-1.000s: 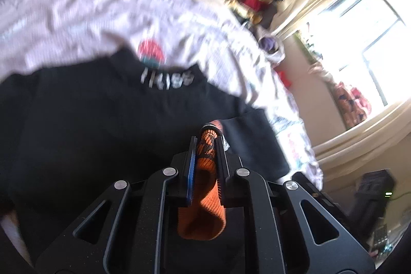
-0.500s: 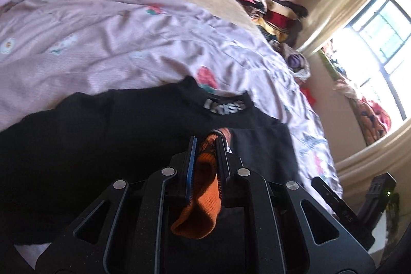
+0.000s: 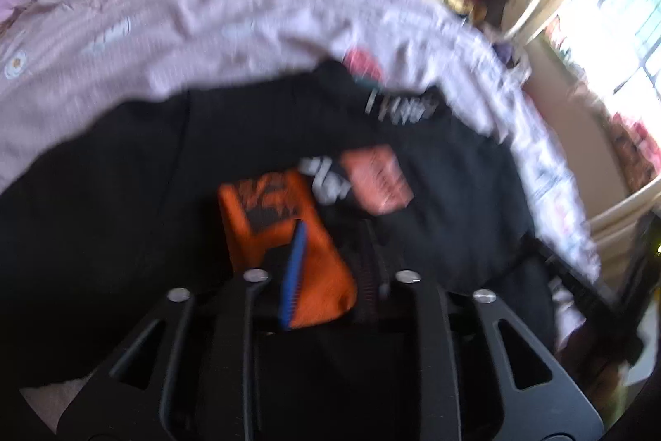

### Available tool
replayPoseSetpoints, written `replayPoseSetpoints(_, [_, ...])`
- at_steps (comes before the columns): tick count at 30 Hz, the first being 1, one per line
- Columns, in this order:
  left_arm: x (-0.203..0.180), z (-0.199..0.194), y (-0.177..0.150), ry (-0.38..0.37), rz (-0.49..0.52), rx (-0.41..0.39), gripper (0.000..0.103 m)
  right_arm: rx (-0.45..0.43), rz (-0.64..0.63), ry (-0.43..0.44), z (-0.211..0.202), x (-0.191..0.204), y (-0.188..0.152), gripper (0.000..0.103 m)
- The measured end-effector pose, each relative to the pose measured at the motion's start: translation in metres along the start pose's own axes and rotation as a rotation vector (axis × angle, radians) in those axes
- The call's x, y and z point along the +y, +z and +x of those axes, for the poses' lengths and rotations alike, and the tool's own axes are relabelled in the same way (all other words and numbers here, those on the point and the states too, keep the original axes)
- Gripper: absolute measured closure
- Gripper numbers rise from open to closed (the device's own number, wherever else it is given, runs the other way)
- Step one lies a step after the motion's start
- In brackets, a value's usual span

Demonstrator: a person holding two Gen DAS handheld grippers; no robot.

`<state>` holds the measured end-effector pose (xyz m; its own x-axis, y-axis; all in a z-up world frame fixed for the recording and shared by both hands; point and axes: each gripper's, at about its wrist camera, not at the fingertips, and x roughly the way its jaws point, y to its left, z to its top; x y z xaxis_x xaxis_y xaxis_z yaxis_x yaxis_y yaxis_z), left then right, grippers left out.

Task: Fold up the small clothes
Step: 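Lower the cuff onto the shirt body and open the right gripper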

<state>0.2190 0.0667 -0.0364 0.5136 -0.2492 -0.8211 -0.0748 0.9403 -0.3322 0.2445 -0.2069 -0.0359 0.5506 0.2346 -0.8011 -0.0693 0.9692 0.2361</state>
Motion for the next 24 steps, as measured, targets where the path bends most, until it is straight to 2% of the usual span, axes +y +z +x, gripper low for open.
replayPoseSetpoints(3, [0.007, 0.011, -0.014, 0.022, 0.003, 0.017, 0.078, 0.066, 0.010, -0.020, 0.013, -0.007, -0.004, 0.059])
replayPoseSetpoints(6, [0.009, 0.003, -0.018, 0.010, 0.000, 0.004, 0.073, 0.056, 0.014, -0.008, 0.009, -0.009, -0.009, 0.058])
replayPoseSetpoints(8, [0.011, -0.005, -0.019, 0.002, -0.013, -0.004, 0.064, 0.043, 0.023, 0.016, 0.000, -0.007, -0.011, 0.050])
replayPoseSetpoints(12, [0.012, -0.025, -0.022, 0.015, -0.012, -0.044, 0.056, 0.008, -0.004, 0.035, -0.019, 0.004, -0.015, 0.039])
replayPoseSetpoints(14, [0.013, -0.035, -0.023, 0.022, -0.013, -0.062, 0.042, -0.008, -0.015, 0.051, -0.029, 0.009, -0.016, 0.028])
replayPoseSetpoints(16, [0.014, -0.043, -0.025, 0.030, -0.016, -0.075, 0.037, -0.025, -0.027, 0.068, -0.037, 0.016, -0.018, 0.018])
replayPoseSetpoints(20, [0.019, -0.055, -0.029, 0.049, -0.023, -0.091, 0.020, -0.052, -0.066, 0.093, -0.051, 0.034, -0.022, 0.010])
replayPoseSetpoints(24, [0.030, -0.067, -0.033, 0.066, -0.049, -0.103, 0.011, -0.069, -0.087, 0.113, -0.061, 0.049, -0.023, 0.008])
